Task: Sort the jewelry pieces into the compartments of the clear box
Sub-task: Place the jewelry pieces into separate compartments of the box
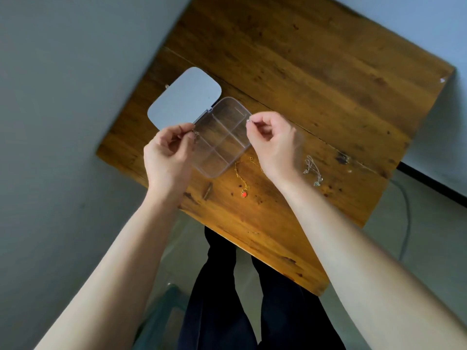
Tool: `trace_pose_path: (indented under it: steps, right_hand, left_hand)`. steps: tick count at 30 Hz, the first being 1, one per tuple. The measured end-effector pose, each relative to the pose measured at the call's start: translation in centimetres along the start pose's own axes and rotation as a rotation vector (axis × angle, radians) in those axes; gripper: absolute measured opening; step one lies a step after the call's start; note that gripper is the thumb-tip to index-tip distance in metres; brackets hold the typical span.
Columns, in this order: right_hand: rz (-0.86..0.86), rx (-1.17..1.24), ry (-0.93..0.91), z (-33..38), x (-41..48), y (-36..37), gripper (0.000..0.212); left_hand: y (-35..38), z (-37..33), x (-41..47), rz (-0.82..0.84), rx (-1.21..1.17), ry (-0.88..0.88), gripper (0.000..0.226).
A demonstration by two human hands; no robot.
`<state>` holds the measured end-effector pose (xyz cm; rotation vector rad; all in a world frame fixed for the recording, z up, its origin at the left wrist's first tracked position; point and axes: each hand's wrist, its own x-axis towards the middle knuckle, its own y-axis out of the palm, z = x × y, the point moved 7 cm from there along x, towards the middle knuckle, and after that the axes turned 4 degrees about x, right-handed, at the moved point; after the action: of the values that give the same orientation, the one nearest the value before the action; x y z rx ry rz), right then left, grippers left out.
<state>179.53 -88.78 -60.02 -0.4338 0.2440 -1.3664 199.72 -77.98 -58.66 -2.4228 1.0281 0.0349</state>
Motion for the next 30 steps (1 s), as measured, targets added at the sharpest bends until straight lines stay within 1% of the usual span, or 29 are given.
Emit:
trace_pose_path:
  steps: [3,8,13,16,19,21,22,27,30]
  right_hand:
    - [0.089,0.018,0.031,0.3,1.6,2.9,0.009]
    - [0.207,-0.053,0.032,0.0,2.7,7.0,0.010]
    - [0.227,-0.085,0.065,-0.5,3.0,8.8,0.012]
    - [0.244,-0.148,0.081,-1.0,3.0,9.4,0.014]
    - [0.384,-0.261,0.122,-2.1,2.7,10.9,0.023]
    - [0.497,-0.357,0.154,-3.0,2.3,11.8,0.030]
    - [0.518,-0.384,0.157,-3.2,2.2,11.9,0.032]
    - [0.503,-0.345,0.137,-2.8,2.0,11.3,0.031]
    - [0.459,-0.304,0.127,-2.9,1.7,9.7,0.027]
  left_hand:
    - [0.0,1.7,1.0,-0.017,0.007,-0.080,0.024]
    - [0.4,4.0,2.7,-0.044,-0.033,-0.205,0.024]
    - [0.8,5.5,3.8,-0.033,0.031,-0.248,0.023]
    - [0.9,6.4,4.3,-0.023,0.105,-0.275,0.018]
    - [0.8,6.9,4.4,-0.017,0.182,-0.271,0.017]
    - [0.7,7.1,4.3,-0.019,0.182,-0.271,0.017]
    - [0.7,7.0,4.3,-0.019,0.185,-0.264,0.017]
    - [1.0,6.4,4.2,0.014,0.255,-0.198,0.017]
    - [1.1,6.2,3.9,0.018,0.283,-0.188,0.022]
